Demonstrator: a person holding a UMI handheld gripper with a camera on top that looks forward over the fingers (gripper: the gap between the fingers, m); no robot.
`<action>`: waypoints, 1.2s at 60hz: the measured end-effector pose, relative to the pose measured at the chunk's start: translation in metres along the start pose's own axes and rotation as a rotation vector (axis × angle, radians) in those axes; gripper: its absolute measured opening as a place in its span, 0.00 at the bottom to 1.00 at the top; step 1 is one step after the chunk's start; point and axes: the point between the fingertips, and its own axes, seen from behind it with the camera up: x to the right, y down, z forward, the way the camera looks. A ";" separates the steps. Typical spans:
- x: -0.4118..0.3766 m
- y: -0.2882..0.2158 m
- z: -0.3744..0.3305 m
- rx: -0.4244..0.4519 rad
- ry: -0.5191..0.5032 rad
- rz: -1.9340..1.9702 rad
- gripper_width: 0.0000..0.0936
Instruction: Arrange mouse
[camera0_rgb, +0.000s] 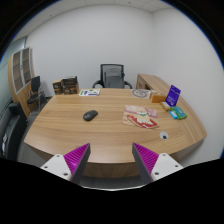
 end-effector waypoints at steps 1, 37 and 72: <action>-0.004 0.000 0.002 -0.002 -0.003 -0.002 0.93; -0.158 -0.010 0.077 0.007 -0.083 -0.047 0.93; -0.158 -0.037 0.279 0.001 -0.029 -0.031 0.93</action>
